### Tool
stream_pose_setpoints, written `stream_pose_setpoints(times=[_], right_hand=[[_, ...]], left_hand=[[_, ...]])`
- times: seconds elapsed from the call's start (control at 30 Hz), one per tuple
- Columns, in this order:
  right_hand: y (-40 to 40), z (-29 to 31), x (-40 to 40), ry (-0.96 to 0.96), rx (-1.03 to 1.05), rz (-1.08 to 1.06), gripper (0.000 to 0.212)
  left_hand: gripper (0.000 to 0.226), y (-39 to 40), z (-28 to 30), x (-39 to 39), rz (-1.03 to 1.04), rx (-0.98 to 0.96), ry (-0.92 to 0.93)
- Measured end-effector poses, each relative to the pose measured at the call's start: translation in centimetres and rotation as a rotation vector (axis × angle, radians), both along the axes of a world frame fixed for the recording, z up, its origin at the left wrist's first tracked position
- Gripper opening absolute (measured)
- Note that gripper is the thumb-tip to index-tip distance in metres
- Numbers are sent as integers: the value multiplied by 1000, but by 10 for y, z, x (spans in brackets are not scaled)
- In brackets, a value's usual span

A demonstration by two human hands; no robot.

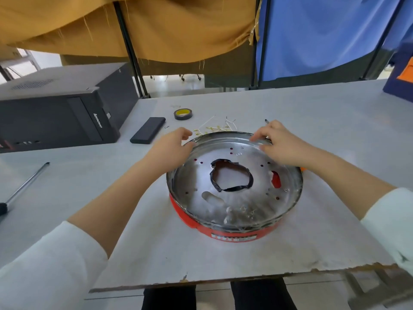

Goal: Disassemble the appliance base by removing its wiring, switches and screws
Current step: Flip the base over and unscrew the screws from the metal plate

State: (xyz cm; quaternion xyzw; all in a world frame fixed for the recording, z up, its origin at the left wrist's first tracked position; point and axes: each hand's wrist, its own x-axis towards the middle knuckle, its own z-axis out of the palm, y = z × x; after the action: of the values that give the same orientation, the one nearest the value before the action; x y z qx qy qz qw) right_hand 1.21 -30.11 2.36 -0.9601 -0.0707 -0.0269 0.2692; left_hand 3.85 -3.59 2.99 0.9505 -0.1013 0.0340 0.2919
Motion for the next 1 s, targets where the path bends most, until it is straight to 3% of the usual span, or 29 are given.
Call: stream_pose_setpoints(times=[0.1,0.23,0.33,0.43,0.7,0.8,0.83,0.9,1.0], right_hand=[[-1,-4,5,-56,20,-1,36],[-3,-5,11,-143,124,-43,23],[-9,-9,17,-208,256,-215,26],[-24,-10,27,-82,313,-396,29],[-40,-9,28,293,-192,-495,40],[-31,-8,19,388,-384,-375,14],[-29,-4,16,387,-383,-354,6],[-30,-1,15,380,-307,-341,23],[-34,5,14,242,-166,-405,18]], left_hand=[[41,-18,-8,13,-72,134,-50],[60,-23,-20,18,-95,262,-97],[58,-21,-22,18,-87,242,-109],[57,-22,-20,17,-83,252,-118],[57,-22,-19,16,-75,248,-116],[58,-21,-20,17,-71,253,-125],[58,-21,-20,17,-72,252,-129],[59,-21,-19,16,-75,244,-133],[59,-22,-17,13,-84,237,-132]])
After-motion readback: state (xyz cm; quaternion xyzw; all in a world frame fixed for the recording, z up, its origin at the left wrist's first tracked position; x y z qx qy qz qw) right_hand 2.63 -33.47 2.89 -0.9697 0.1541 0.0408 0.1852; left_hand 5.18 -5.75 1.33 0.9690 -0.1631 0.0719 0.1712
